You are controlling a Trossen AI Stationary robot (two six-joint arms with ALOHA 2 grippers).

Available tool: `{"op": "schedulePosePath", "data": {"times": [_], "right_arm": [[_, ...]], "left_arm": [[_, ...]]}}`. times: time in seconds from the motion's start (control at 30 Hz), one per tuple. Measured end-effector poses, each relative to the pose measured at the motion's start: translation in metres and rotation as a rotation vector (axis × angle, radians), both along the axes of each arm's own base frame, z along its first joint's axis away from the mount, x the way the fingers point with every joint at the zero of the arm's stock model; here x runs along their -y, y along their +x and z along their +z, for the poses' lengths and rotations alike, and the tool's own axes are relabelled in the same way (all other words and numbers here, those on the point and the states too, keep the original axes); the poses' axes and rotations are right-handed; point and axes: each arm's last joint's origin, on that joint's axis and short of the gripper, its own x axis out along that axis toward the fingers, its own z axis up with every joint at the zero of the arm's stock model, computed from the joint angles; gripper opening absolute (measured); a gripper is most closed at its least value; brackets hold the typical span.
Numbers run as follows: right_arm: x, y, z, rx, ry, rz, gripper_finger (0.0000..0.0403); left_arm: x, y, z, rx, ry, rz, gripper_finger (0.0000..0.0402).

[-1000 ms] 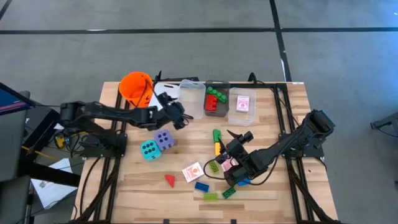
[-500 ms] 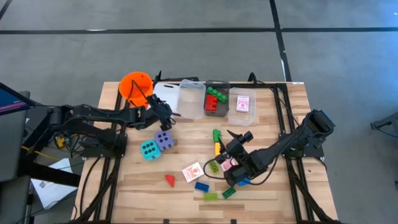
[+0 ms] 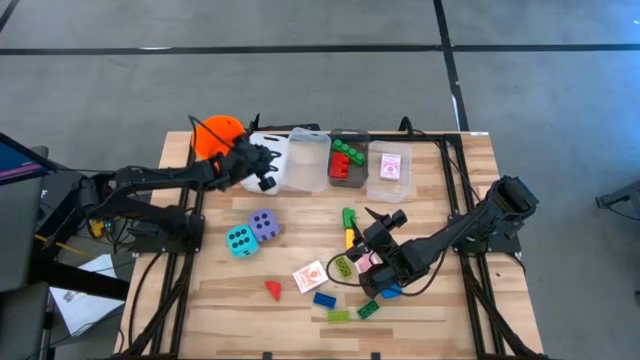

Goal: Pick & Place Toys
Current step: Adjust the left transparent bin

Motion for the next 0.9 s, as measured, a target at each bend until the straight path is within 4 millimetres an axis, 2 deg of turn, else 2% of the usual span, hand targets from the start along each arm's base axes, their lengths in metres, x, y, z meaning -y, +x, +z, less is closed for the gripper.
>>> {"op": "schedulePosePath", "data": {"times": [0.1, 0.17, 0.37, 0.63, 0.7, 0.8, 0.9], "right_arm": [[0.000, 0.000, 0.000, -0.001, 0.000, 0.000, 0.0232], [0.000, 0.000, 0.000, -0.001, -0.001, 0.000, 0.0232], [0.000, 0.000, 0.000, 0.001, 0.001, 0.000, 0.0232], [0.000, 0.000, 0.000, 0.001, 0.001, 0.000, 0.0232], [0.000, 0.000, 0.000, -0.001, 0.000, 0.000, 0.0232], [0.000, 0.000, 0.000, -0.002, -0.001, 0.000, 0.0232], [0.000, 0.000, 0.000, -0.002, -0.001, 0.000, 0.0232]], "left_arm": [[0.000, 0.000, 0.000, 0.013, -0.013, 0.000, 0.0024], [0.001, 0.001, 0.000, 0.034, -0.041, -0.030, 0.0009], [0.000, 0.006, -0.010, 0.020, -0.095, -0.048, 0.0002], [-0.007, 0.019, -0.036, -0.038, -0.127, -0.046, 0.0001], [-0.007, 0.023, -0.042, -0.028, -0.167, -0.099, 0.0001], [-0.007, 0.029, -0.043, 0.029, -0.189, -0.169, 0.0001], [-0.009, 0.030, -0.040, 0.044, -0.152, -0.145, 0.0001]]}}
